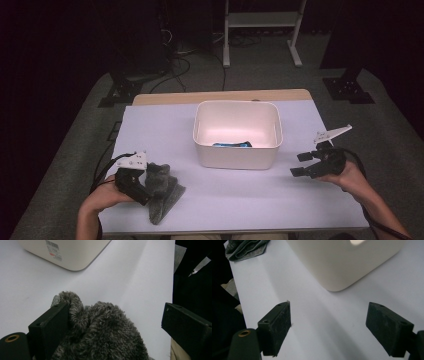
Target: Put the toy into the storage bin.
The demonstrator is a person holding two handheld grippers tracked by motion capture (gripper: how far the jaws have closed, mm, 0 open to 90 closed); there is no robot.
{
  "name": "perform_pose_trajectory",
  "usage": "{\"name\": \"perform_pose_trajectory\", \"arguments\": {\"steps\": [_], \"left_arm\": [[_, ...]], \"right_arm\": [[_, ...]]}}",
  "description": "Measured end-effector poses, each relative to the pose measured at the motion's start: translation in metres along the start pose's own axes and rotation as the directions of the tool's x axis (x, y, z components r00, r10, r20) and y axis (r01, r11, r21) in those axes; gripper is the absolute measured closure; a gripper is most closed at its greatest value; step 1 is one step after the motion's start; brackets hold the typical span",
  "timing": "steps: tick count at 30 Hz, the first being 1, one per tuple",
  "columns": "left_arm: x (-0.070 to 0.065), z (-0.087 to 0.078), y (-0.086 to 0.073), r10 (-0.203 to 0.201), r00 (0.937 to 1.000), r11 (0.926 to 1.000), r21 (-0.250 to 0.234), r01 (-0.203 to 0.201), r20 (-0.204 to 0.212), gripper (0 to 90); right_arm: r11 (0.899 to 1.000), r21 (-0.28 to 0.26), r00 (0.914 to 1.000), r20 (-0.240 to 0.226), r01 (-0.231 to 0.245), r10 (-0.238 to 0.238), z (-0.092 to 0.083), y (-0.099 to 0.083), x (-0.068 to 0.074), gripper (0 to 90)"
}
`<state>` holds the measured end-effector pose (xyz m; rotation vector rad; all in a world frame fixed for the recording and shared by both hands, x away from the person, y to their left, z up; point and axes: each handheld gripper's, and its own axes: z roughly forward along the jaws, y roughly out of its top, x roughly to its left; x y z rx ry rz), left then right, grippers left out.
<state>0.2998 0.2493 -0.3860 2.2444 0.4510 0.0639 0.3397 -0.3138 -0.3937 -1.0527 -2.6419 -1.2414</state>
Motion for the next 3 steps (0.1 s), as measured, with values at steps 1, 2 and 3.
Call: {"name": "perform_pose_trajectory", "arguments": {"steps": [1,2,3], "left_arm": [[-0.0003,-0.0005,0.0002,-0.002,1.0,1.0,-0.002,0.002,-0.001,7.2],[-0.0003,-0.0005,0.0002,-0.002,1.0,1.0,-0.002,0.002,-0.001,7.2],[-0.0007,-0.0009,0.0,-0.001,1.0,1.0,-0.006,0.001,-0.001,7.2]], "right_arm": [[1.0,-0.001,1.0,-0.001,0.0,0.0,0.0005,-0.0025,0.0002,18.9],[1.0,0.001,1.0,-0.004,-0.003,0.003,0.0005,-0.0046,0.0003,18.8],[1.0,0.0,0.9999,-0.006,-0.01,0.01,0.0005,-0.0069,0.0005,18.8]]}}
